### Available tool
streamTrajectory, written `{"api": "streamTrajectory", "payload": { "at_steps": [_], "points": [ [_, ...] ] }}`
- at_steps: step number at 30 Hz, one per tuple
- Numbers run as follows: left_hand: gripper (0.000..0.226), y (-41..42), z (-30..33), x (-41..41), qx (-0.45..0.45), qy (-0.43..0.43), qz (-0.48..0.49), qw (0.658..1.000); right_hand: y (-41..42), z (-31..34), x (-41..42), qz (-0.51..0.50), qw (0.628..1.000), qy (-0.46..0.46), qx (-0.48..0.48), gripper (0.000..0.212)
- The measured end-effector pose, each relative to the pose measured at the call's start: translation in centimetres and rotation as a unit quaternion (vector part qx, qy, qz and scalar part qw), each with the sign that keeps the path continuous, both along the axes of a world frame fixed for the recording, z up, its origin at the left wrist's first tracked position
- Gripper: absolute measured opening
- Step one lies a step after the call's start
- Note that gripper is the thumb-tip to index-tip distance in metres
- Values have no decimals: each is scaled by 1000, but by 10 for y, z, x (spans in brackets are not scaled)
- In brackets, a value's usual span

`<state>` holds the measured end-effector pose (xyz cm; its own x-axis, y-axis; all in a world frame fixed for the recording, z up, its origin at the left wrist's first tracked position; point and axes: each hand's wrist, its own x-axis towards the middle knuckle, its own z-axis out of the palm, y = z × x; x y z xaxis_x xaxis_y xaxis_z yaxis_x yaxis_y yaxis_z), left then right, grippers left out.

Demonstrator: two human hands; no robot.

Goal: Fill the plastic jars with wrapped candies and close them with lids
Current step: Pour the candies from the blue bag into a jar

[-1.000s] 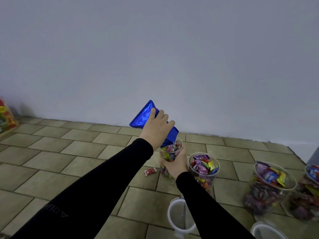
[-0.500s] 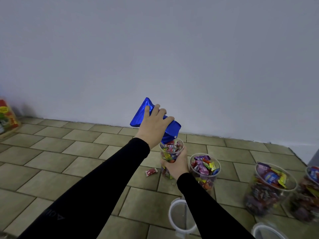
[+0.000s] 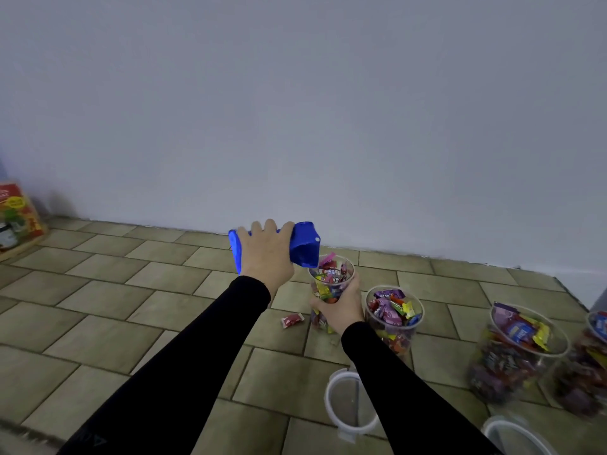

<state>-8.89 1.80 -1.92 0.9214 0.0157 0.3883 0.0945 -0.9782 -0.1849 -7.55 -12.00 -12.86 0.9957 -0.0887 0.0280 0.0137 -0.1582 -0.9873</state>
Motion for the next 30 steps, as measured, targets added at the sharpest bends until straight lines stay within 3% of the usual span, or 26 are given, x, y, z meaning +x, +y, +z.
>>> {"api": "streamTrajectory", "payload": {
  "at_steps": [4, 7, 12, 17, 20, 22, 26, 30],
  "points": [
    [33, 23, -31, -13, -85, 110, 65, 988, -1, 3, -3, -1, 1000, -9, -4, 94],
    [28, 28, -66, -28, -87, 233, 66, 966, -2, 3, -7, -2, 1000, -12, -14, 88],
    [28, 29, -96, -36, -64, 283, 13, 957, 1, -1, -10, -28, 999, -22, -40, 93],
    [38, 23, -91, -37, -109, 347, -7, 932, 3, -3, -13, -33, 997, -26, -58, 94],
    [65, 22, -76, -28, -193, 419, 7, 887, 2, -3, -13, -29, 997, -29, -63, 96],
    [74, 19, -66, -19, -229, 393, 2, 891, 2, -2, -14, -31, 996, -32, -74, 96],
    [38, 3, -70, 0, -190, 249, 3, 950, 2, -4, -14, -27, 996, -29, -75, 97],
    [26, -13, -88, 17, -139, 246, 29, 959, 2, -3, -13, -16, 997, -32, -71, 102]
  ]
}}
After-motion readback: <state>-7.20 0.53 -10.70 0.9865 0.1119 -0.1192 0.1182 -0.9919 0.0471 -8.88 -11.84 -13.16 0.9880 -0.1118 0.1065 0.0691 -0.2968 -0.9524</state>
